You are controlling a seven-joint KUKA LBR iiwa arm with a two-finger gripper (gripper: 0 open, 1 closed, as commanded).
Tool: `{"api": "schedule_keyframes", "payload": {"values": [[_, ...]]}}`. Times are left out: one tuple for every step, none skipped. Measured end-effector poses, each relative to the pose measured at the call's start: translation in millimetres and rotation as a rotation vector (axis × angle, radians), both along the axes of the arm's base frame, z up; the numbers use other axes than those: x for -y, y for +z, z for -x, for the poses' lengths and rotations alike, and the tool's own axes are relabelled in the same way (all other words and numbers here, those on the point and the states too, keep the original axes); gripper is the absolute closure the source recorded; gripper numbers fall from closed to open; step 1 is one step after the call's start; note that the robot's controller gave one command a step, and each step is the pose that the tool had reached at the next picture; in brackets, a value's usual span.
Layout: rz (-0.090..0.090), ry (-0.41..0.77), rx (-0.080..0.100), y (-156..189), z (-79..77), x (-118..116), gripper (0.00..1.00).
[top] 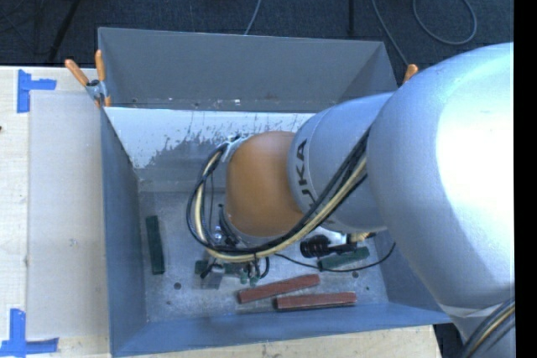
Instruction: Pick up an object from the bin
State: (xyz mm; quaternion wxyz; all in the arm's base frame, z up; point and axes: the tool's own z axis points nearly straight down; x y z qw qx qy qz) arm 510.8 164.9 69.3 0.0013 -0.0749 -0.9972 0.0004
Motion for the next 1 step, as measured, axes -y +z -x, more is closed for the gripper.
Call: {"api": "schedule_keyframes", "payload": {"values": [[-0.003,0.004,0.01,189.9,3.9,-16.1,1.0]]}}
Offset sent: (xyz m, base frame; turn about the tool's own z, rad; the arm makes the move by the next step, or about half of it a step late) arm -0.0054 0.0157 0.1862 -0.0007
